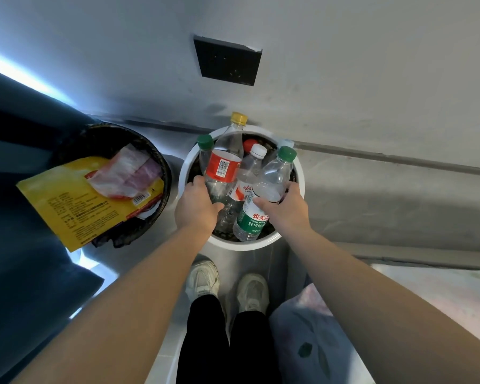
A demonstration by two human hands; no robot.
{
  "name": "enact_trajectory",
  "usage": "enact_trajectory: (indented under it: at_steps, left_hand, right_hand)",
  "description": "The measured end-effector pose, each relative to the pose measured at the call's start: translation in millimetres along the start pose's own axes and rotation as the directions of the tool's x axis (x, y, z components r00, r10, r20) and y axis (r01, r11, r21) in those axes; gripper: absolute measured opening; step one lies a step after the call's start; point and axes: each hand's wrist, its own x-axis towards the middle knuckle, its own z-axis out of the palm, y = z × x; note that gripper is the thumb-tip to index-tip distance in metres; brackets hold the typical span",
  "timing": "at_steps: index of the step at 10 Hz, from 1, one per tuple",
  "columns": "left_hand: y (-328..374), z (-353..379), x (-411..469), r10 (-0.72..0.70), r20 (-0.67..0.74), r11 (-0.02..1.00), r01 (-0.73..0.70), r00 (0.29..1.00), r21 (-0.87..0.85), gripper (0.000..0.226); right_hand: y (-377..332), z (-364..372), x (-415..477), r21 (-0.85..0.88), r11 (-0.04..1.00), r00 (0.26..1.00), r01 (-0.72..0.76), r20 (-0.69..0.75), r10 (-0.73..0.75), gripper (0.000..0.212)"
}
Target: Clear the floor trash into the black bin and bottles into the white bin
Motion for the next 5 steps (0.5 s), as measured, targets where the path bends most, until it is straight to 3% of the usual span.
enact_trajectory:
  at_steps: [2,3,5]
  left_hand:
    - [6,-3,1,-0.015,0.04,1.0,0.014,0.999,0.021,0.056]
    - [8,-15,-14,-0.042,0.06,0.999,0.04,0.997,0.03,0.073]
    - [16,-83,-77,-0.026,0.101,0.985,0.008,0.995,0.174,0.094]
  right_hand:
    - [-1,-1,-3,-0.017,1.0,1.0,0.007,0.021,-0.007,0.075]
    - [-6,-14,-16,-0.102,0.995,0.998,0.015,0.055,-0.01,0.093]
    - [-43,-65,-82,-0.451,0.879,0.988,0.152,0.097,-0.121,0.101]
